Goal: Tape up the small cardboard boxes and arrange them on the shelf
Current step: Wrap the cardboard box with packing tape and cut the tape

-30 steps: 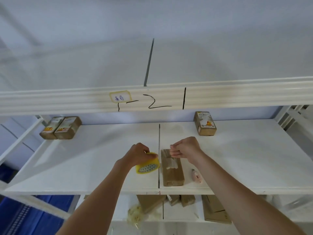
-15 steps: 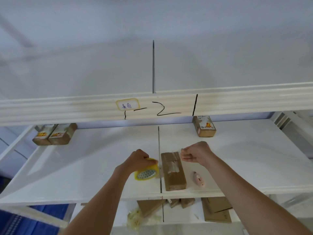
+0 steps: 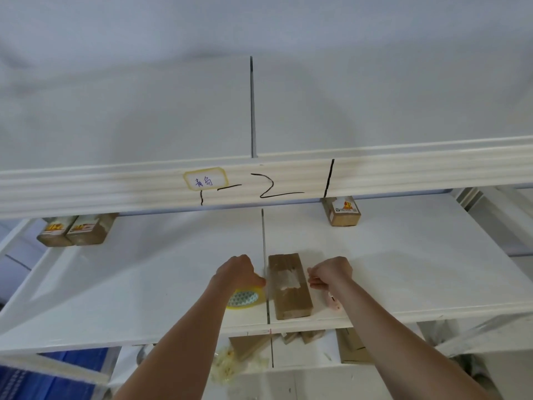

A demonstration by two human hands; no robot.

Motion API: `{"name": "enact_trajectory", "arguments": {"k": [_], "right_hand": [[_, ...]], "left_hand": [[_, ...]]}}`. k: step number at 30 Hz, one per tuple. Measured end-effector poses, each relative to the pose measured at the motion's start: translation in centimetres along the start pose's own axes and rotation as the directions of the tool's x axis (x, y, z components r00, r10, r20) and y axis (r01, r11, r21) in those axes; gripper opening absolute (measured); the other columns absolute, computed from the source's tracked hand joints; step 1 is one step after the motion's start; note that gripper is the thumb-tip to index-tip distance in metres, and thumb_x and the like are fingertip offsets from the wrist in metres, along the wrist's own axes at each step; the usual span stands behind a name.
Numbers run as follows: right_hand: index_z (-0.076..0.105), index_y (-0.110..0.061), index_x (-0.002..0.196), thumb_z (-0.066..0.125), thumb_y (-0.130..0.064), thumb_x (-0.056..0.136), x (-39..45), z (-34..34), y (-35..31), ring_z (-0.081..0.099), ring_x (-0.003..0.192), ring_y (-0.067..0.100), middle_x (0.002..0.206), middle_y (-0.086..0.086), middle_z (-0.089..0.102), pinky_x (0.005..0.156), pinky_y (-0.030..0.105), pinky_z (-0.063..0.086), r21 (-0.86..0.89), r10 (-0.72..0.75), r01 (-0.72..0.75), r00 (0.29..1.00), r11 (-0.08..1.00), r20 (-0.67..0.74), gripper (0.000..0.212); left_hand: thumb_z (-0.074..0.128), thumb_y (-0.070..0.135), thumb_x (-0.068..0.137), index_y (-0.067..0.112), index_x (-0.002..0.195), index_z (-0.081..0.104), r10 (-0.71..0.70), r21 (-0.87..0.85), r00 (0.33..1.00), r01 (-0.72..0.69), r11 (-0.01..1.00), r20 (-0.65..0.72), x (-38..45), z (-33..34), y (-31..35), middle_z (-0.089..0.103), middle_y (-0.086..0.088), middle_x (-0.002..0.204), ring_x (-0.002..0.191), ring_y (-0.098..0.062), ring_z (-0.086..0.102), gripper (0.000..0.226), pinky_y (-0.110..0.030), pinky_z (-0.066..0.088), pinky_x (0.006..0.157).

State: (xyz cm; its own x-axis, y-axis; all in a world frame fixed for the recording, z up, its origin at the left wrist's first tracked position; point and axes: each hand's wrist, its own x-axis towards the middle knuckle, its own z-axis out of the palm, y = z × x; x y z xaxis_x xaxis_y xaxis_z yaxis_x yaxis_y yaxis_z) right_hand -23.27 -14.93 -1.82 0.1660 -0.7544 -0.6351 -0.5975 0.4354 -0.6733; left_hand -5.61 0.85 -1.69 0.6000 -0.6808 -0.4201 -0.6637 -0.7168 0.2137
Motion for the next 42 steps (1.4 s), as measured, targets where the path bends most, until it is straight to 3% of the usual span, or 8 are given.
{"name": "enact_trajectory", "arguments": {"k": [7,13,16,18,27,33,38,42], "right_hand": [[0.064,0.014,0.092,0.064,0.010,0.091,2.3,-5.0,-0.7,0.066,0.049,0.029,0.079,0.024,0.069,0.046,0.036,0.059,0.021,-0.062,0.065,0.990,0.998,-0.126,0.004],[0.047,-0.015,0.126,0.059,-0.059,0.094,-5.5,3.1,0.4,0.068,0.089,0.022,0.113,0.006,0.063,0.066,0.032,0.055,-0.393,-0.297,0.407,0.902,0.824,0.313,0.055],[0.032,-0.008,0.139,0.072,-0.051,0.088,-7.1,6.0,2.1,0.054,0.122,0.034,0.132,0.016,0.047,0.092,0.038,0.050,-0.501,-0.281,0.455,0.879,0.736,0.386,0.078],[0.026,-0.008,0.140,0.078,-0.041,0.085,-7.2,6.4,2.5,0.046,0.128,0.034,0.133,0.015,0.046,0.093,0.037,0.047,-0.474,-0.269,0.442,0.881,0.761,0.389,0.083],[0.041,-0.017,0.126,0.084,-0.019,0.074,-5.7,6.5,1.9,0.061,0.095,0.024,0.091,-0.004,0.049,0.085,0.044,0.060,-0.419,-0.242,0.339,0.933,0.843,0.268,0.068],[0.044,-0.010,0.144,0.071,0.000,0.087,-4.3,6.3,0.4,0.061,0.113,0.027,0.133,0.012,0.058,0.085,0.030,0.055,-0.411,-0.343,0.378,0.926,0.829,0.159,0.063],[0.072,0.002,0.104,0.075,0.001,0.086,-3.0,5.5,-1.0,0.073,0.089,0.027,0.100,0.015,0.073,0.080,0.041,0.063,-0.313,-0.220,0.239,0.971,0.919,0.097,0.019],[0.074,0.003,0.094,0.077,0.000,0.086,-2.6,5.4,-1.3,0.074,0.073,0.025,0.090,0.016,0.074,0.065,0.033,0.064,-0.191,-0.085,0.102,0.992,0.976,0.096,0.009]], "left_hand": [[0.071,0.082,0.062,0.023,0.073,0.060,-0.067,0.050,0.998,0.067,0.997,0.000,0.2,-1.0,-4.6,0.062,0.007,0.071,0.067,-0.012,0.063,0.061,-0.025,0.049,0.061],[0.071,0.085,0.059,0.023,0.066,0.060,-0.027,0.017,0.999,0.028,0.999,-0.038,0.9,-2.1,-2.6,0.061,0.007,0.065,0.060,-0.010,0.062,0.063,-0.023,0.044,0.056],[0.071,0.080,0.064,0.024,0.073,0.065,-0.030,0.026,0.998,0.031,0.999,-0.048,0.7,-1.8,-2.5,0.063,0.008,0.067,0.060,-0.010,0.064,0.057,-0.022,0.045,0.056],[0.073,0.077,0.066,0.025,0.071,0.063,-0.037,0.029,0.998,0.039,0.999,-0.054,0.6,-1.7,-2.7,0.062,0.008,0.066,0.059,-0.010,0.063,0.053,-0.021,0.043,0.054],[0.073,0.074,0.070,0.025,0.077,0.064,-0.043,0.004,0.997,0.043,0.999,-0.069,0.3,-1.4,-3.5,0.059,0.011,0.066,0.058,-0.007,0.061,0.050,-0.020,0.040,0.053],[0.072,0.071,0.072,0.024,0.082,0.066,-0.025,-0.038,0.998,0.023,0.999,-0.057,0.7,-1.1,-3.4,0.062,0.008,0.072,0.065,-0.010,0.062,0.048,-0.022,0.042,0.057],[0.072,0.075,0.068,0.023,0.082,0.063,-0.015,-0.051,0.999,0.012,0.999,-0.045,0.7,-0.5,-3.0,0.057,0.009,0.072,0.069,-0.012,0.059,0.055,-0.025,0.042,0.062],[0.071,0.073,0.070,0.024,0.081,0.062,-0.043,-0.091,0.998,0.039,0.995,-0.047,0.9,0.3,-3.6,0.060,0.009,0.073,0.067,-0.011,0.062,0.051,-0.024,0.044,0.059]]}}
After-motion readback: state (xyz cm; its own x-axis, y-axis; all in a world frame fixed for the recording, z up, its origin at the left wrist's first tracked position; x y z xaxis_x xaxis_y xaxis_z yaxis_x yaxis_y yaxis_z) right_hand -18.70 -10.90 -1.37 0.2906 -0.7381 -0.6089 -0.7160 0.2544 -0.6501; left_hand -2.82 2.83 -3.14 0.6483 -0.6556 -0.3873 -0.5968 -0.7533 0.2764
